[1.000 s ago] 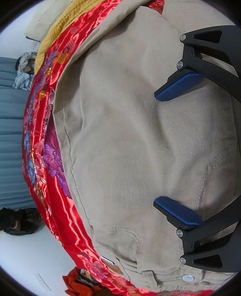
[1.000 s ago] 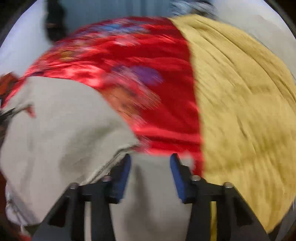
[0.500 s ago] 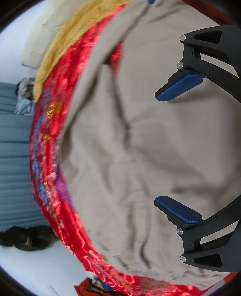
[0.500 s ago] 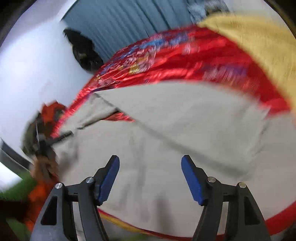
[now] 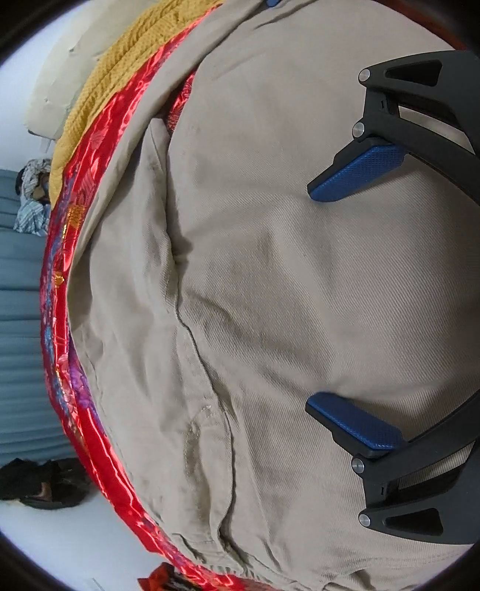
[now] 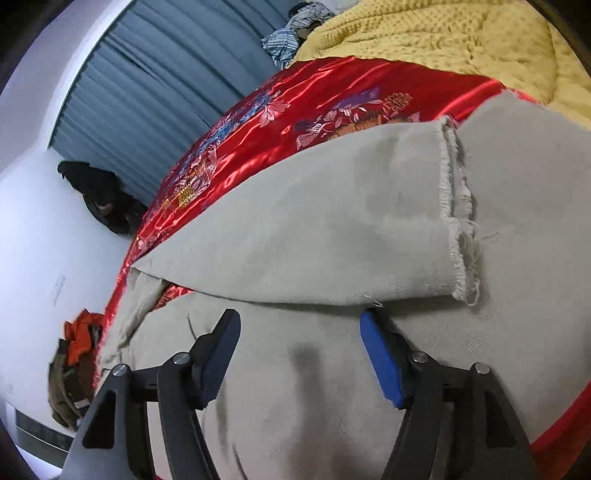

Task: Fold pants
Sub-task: 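Lay the hem over the trousers with the right gripper and release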

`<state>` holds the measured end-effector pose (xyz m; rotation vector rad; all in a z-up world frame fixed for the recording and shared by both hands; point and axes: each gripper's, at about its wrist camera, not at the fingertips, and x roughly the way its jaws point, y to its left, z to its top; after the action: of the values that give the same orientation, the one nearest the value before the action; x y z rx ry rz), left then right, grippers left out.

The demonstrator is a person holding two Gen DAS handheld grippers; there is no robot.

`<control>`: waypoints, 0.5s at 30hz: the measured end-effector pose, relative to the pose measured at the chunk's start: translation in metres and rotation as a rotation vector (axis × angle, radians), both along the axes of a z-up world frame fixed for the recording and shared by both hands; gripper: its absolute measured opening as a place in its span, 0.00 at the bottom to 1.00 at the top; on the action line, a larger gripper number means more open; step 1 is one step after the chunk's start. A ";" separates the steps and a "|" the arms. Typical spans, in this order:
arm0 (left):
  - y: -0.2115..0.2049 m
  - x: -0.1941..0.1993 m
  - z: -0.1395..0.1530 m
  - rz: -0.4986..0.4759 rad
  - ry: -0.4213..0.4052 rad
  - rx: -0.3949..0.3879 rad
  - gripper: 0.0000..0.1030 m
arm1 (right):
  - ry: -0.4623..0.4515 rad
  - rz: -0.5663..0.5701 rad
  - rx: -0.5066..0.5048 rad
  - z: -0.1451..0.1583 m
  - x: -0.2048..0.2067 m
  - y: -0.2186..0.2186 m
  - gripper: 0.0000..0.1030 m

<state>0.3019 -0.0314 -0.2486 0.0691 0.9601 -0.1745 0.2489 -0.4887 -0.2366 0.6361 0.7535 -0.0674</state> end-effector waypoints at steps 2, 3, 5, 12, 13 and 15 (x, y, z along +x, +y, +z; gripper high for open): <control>-0.001 -0.002 -0.001 0.001 -0.004 0.001 1.00 | 0.020 0.022 -0.047 0.000 0.004 0.006 0.72; 0.000 -0.003 -0.001 0.001 -0.008 -0.001 1.00 | 0.025 0.027 -0.058 -0.001 0.005 0.005 0.73; 0.000 -0.004 -0.001 0.002 -0.010 -0.001 1.00 | 0.021 0.030 -0.071 0.000 -0.002 0.003 0.73; -0.001 -0.004 -0.001 -0.002 -0.010 0.003 1.00 | 0.013 0.019 -0.088 0.004 -0.015 0.007 0.74; 0.000 -0.004 -0.001 -0.002 -0.015 0.002 1.00 | 0.008 0.024 -0.083 0.005 -0.016 0.008 0.74; 0.000 -0.005 -0.002 0.000 -0.019 0.003 1.00 | -0.005 0.047 -0.062 0.007 -0.018 0.011 0.74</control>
<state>0.2965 -0.0318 -0.2501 0.0733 0.9410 -0.1724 0.2304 -0.4782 -0.2293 0.5588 0.7582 -0.0456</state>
